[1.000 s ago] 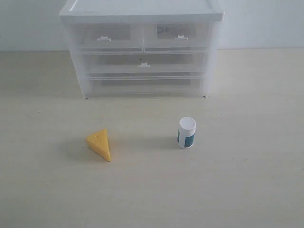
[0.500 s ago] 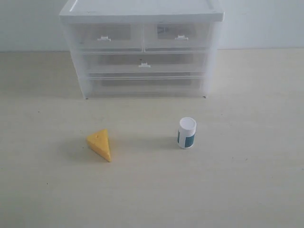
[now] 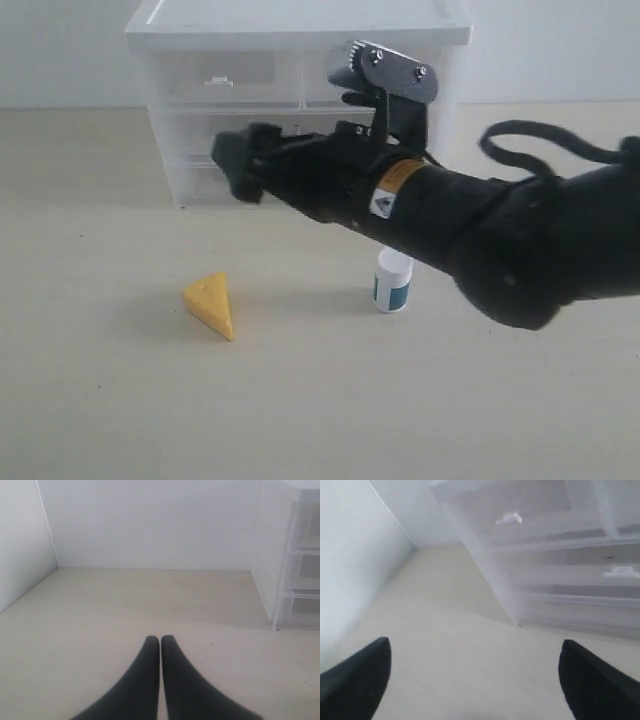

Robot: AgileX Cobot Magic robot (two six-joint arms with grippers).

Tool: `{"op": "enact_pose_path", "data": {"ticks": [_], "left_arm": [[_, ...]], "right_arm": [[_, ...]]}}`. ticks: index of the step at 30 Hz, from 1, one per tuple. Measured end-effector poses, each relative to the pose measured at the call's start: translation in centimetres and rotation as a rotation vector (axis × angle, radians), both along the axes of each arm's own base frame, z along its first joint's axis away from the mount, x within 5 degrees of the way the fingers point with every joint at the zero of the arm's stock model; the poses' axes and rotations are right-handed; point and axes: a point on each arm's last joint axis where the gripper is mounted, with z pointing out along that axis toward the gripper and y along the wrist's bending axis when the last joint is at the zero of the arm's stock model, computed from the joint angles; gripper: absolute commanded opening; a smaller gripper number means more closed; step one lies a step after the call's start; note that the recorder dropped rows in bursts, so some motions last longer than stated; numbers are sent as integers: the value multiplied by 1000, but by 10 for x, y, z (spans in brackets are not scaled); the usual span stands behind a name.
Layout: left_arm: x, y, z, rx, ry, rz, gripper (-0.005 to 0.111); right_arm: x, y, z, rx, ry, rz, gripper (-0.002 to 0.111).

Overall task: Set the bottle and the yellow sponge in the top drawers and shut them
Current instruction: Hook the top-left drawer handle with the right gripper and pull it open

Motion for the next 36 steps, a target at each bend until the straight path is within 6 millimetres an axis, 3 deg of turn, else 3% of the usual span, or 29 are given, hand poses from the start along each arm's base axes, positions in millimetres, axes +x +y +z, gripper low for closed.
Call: {"op": "enact_pose_path", "data": {"ticks": [5, 11, 14, 15, 16, 20, 24, 27, 29, 34, 35, 36], "left_arm": [[0, 0, 0, 0, 0, 0, 4], [0, 0, 0, 0, 0, 0, 4], [0, 0, 0, 0, 0, 0, 4], [0, 0, 0, 0, 0, 0, 4], [0, 0, 0, 0, 0, 0, 4], [0, 0, 0, 0, 0, 0, 4], [0, 0, 0, 0, 0, 0, 4], [0, 0, 0, 0, 0, 0, 4], [0, 0, 0, 0, 0, 0, 4], [0, 0, 0, 0, 0, 0, 4], [0, 0, 0, 0, 0, 0, 4], [0, 0, 0, 0, 0, 0, 4]], "right_arm": [[30, 30, -10, 561, 172, -50, 89], [62, 59, -26, 791, 264, -53, 84], [72, 69, -31, 822, 277, -48, 64], [74, 71, -33, 827, 280, -47, 47], [78, 75, -37, 839, 290, -48, 38], [83, 78, -44, 842, 310, -73, 15], [93, 79, -46, 792, 360, -114, 24], [104, 73, -45, 763, 364, -130, 44], [108, 71, -46, 743, 380, -146, 49], [121, 82, -44, 751, 369, -133, 48], [124, 82, -47, 750, 372, -139, 45], [126, 81, -49, 751, 373, -146, 34]]}}
